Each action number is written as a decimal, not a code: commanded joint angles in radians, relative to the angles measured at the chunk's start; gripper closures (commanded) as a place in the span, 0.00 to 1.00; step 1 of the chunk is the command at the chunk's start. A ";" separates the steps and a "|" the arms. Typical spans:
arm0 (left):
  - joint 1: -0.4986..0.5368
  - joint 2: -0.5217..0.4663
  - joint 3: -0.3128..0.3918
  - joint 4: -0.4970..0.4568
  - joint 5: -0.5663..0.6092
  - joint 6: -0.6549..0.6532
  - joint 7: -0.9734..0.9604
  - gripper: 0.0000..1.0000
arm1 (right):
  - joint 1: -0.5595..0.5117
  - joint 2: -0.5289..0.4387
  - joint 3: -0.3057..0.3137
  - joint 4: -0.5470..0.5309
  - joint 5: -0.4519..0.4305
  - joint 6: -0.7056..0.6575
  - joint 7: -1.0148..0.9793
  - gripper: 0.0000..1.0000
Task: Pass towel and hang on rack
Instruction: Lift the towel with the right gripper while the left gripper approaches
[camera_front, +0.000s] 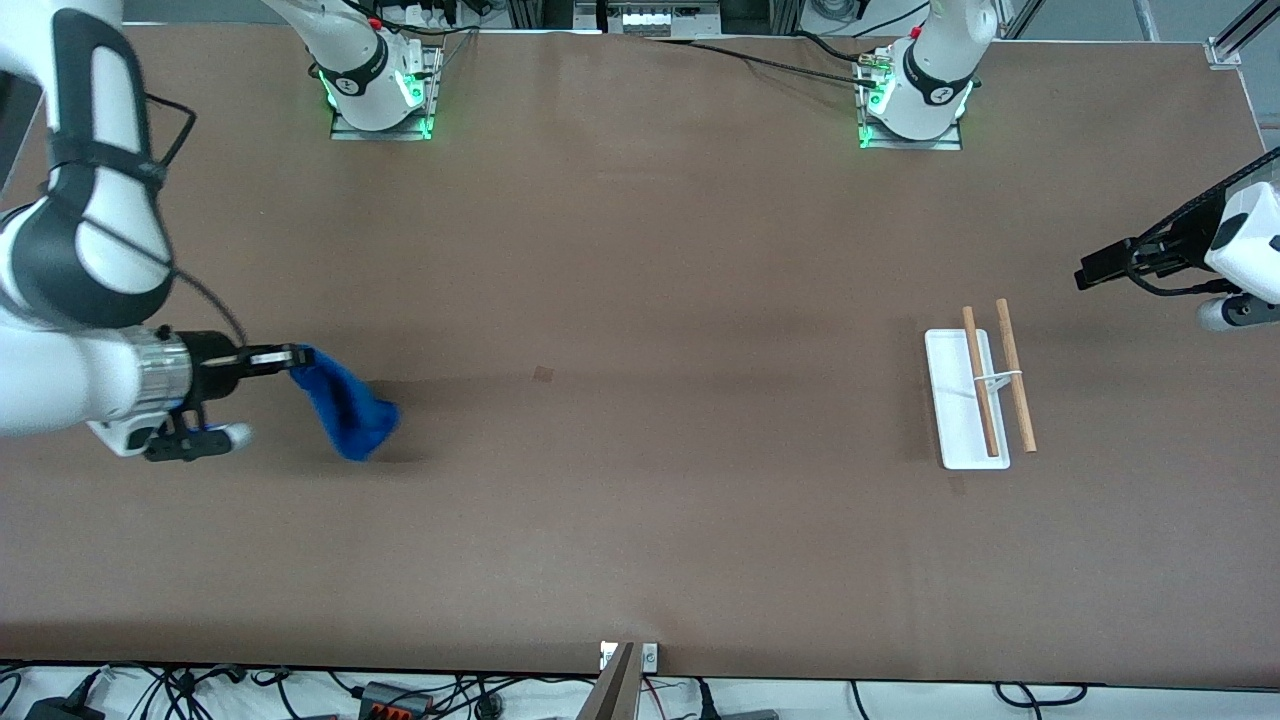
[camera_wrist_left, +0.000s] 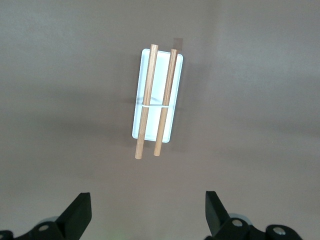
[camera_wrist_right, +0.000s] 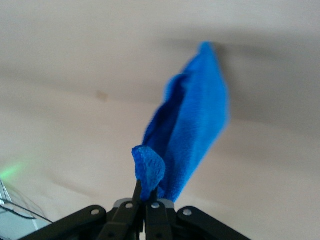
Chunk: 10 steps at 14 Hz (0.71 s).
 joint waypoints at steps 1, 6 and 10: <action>-0.001 0.014 -0.002 0.029 -0.002 -0.024 0.001 0.00 | 0.112 -0.047 -0.006 0.003 -0.008 -0.007 0.011 1.00; 0.004 0.060 -0.008 0.027 -0.039 -0.085 0.026 0.00 | 0.285 -0.090 -0.008 0.042 0.142 -0.003 0.009 1.00; -0.016 0.143 -0.014 0.027 -0.178 -0.136 0.141 0.00 | 0.346 -0.091 0.012 0.101 0.315 0.038 0.008 1.00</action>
